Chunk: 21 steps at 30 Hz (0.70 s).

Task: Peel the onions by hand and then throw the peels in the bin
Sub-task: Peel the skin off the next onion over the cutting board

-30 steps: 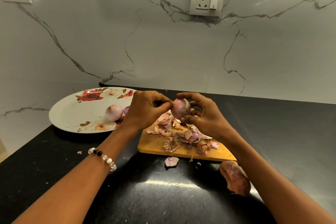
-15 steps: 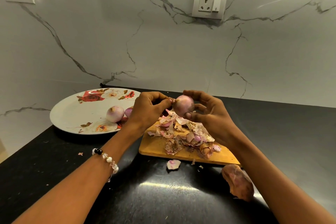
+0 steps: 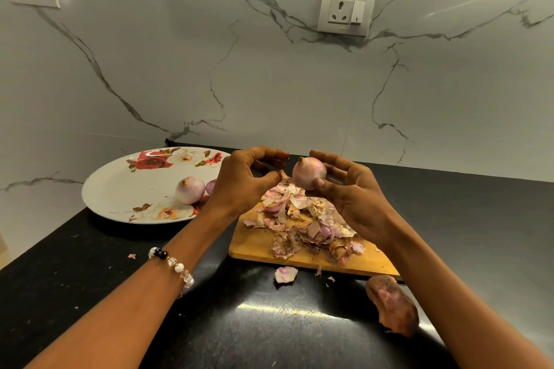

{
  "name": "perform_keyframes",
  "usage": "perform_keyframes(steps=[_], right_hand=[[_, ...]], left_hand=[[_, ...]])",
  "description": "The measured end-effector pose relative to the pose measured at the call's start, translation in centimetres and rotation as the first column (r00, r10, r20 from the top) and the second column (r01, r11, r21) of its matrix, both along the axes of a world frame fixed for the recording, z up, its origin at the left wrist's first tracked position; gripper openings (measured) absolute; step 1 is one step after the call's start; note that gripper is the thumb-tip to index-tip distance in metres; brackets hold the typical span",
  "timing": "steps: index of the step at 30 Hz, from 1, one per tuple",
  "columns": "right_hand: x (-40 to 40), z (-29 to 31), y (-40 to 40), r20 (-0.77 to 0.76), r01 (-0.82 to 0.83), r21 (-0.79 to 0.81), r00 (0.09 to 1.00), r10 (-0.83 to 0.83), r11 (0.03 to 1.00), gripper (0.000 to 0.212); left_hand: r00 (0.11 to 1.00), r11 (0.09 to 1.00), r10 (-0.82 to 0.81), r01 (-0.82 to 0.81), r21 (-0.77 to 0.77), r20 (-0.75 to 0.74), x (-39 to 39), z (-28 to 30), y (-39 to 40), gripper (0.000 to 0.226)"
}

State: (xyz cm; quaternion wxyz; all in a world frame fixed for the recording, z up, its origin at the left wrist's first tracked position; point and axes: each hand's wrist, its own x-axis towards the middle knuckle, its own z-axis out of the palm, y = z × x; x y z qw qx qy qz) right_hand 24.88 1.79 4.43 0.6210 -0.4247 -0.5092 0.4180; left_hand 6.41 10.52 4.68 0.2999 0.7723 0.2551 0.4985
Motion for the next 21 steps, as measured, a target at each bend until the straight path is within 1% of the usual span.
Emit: perform_keyframes(steps=[2,4,7,10,13,18,21], right_hand=[[-0.1,0.0,0.0,0.047,0.020,0.002,0.999,-0.020,1.000,0.053],[-0.3,-0.1,0.0,0.089,0.036,0.014,0.995,-0.037,0.999,0.054],[-0.4,-0.3,0.1,0.141,0.052,0.030,0.988,-0.056,0.998,0.057],[-0.6,-0.5,0.2,0.125,0.068,0.014,0.990,-0.070,0.998,0.058],[-0.7,-0.6,0.2,0.106,0.077,0.001,0.991,-0.077,0.997,0.060],[-0.7,-0.6,0.3,0.110,0.081,-0.003,0.991,-0.080,0.997,0.063],[-0.7,-0.7,0.3,0.117,0.083,-0.008,0.990,-0.081,0.997,0.061]], left_hand=[[1.000,1.000,0.022,-0.021,0.009,-0.002,0.1,-0.1,0.0,0.025],[1.000,1.000,0.005,-0.005,0.020,0.003,0.3,-0.2,-0.3,0.030],[1.000,0.998,0.015,-0.015,0.069,0.004,0.7,-0.6,-0.6,0.033],[0.994,0.985,0.100,-0.105,0.134,0.041,1.0,-1.0,-0.8,0.027],[0.987,0.973,0.145,-0.155,0.169,0.072,1.2,-1.1,-1.2,0.023],[0.986,0.976,0.153,-0.161,0.145,0.066,1.2,-1.1,-1.4,0.019],[0.988,0.980,0.142,-0.148,0.130,0.056,1.2,-1.1,-1.4,0.019]])
